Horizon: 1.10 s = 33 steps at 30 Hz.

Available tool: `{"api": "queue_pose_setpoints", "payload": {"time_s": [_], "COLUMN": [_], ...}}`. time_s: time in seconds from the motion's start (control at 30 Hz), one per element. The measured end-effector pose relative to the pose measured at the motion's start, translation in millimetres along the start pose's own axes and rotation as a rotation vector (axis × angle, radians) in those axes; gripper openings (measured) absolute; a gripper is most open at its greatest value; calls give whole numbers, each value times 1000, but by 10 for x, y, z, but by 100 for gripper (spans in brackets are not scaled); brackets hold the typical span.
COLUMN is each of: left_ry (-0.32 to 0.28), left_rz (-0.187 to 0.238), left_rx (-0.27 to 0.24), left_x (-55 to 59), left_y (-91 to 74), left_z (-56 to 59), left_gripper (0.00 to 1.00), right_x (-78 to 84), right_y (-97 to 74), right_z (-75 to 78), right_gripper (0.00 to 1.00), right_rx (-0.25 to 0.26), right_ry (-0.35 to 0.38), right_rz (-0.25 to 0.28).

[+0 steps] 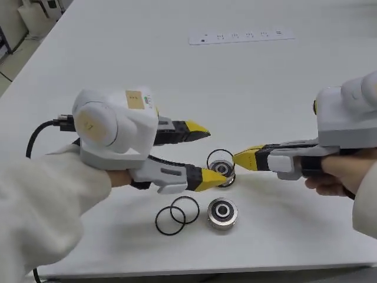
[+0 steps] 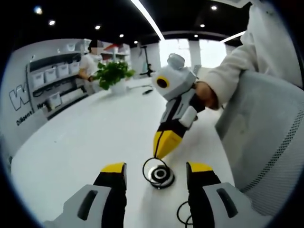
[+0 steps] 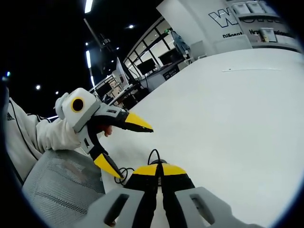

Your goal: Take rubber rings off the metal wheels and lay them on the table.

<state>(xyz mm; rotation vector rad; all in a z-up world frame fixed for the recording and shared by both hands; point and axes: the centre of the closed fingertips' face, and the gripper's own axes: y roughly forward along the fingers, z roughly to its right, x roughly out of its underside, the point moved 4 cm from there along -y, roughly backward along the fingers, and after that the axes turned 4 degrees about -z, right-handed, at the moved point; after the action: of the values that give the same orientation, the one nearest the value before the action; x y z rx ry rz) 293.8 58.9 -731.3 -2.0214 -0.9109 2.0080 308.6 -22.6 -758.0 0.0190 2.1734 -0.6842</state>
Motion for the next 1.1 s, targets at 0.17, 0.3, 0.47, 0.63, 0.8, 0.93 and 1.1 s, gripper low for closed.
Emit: {"api": "queue_pose_setpoints", "payload": {"time_s": [0.17,0.3,0.47,0.63,0.8,0.93,1.1], "left_ry": [16,11,4,-6,-27,-55,-63], "left_rz": [1,20,27,42,31,48,36], "left_rx": [-16,-35,-57,-91,-132,-154,-162], "left_x": [-58,-106,-146,-172,-127,-109,-64], "left_y": [-120,-208,-306,-436,-553,-640,-698], "left_z": [-54,-98,-132,-160,-184,-188,-159], "left_gripper": [64,72,79,88,89,94,99], "right_x": [-46,-109,-172,-198,-224,-220,-203], "right_y": [-27,-50,-62,-59,-50,-33,-11], "right_z": [-22,-65,-125,-162,-216,-248,-284], "right_gripper": [0,0,0,0,0,0,0], "right_rx": [0,-5,-16,-25,-39,-54,-66], "right_ry": [2,2,-4,-11,-19,-17,-18], "right_rz": [16,33,51,54,56,49,36]}}
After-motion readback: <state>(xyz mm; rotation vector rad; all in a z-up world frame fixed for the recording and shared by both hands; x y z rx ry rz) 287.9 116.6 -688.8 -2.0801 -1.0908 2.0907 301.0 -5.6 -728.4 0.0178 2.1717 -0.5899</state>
